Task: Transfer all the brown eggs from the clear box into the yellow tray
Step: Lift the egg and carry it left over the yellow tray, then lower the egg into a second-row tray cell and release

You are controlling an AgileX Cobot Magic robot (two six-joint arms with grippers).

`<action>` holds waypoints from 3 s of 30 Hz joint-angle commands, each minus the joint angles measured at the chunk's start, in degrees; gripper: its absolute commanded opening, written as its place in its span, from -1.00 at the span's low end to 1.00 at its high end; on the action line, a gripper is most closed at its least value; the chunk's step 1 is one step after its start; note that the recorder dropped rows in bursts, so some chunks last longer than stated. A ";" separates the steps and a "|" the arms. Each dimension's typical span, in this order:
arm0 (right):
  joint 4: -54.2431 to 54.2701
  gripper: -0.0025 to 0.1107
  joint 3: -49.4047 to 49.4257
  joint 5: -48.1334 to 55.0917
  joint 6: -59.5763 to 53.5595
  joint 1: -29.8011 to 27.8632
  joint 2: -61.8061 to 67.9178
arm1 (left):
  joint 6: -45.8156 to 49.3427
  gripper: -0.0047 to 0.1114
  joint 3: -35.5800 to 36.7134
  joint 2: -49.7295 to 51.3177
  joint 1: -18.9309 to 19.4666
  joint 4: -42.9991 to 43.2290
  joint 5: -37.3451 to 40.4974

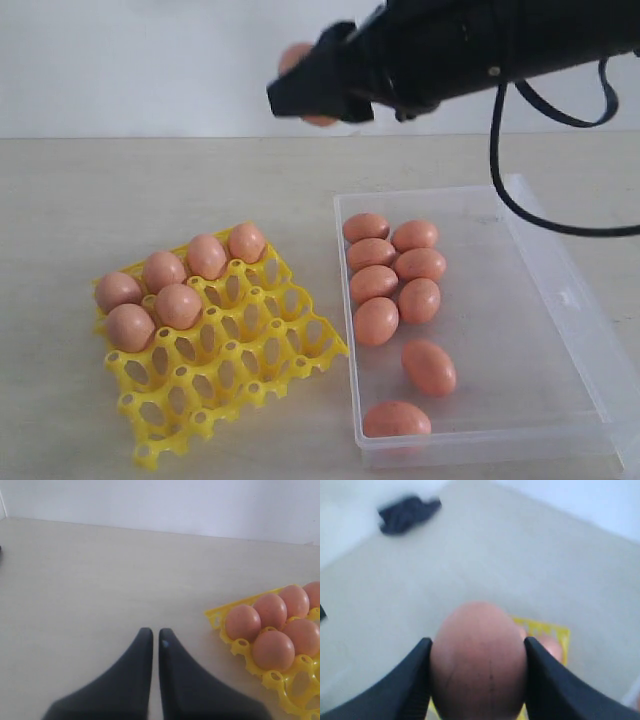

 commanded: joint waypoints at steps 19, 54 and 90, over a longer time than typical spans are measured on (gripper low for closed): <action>-39.91 -0.96 0.64 17.20 -1.88 13.63 1.33 | 0.27 -0.85 0.15 -0.20 0.18 -0.12 -0.23; -104.57 -0.96 6.91 -103.52 124.24 4.54 13.25 | 0.27 -0.85 0.15 -0.20 0.18 -0.12 -0.23; -124.93 -0.96 -1.59 -55.62 124.63 13.12 36.85 | 0.27 -0.85 0.15 -0.20 0.18 -0.12 -0.23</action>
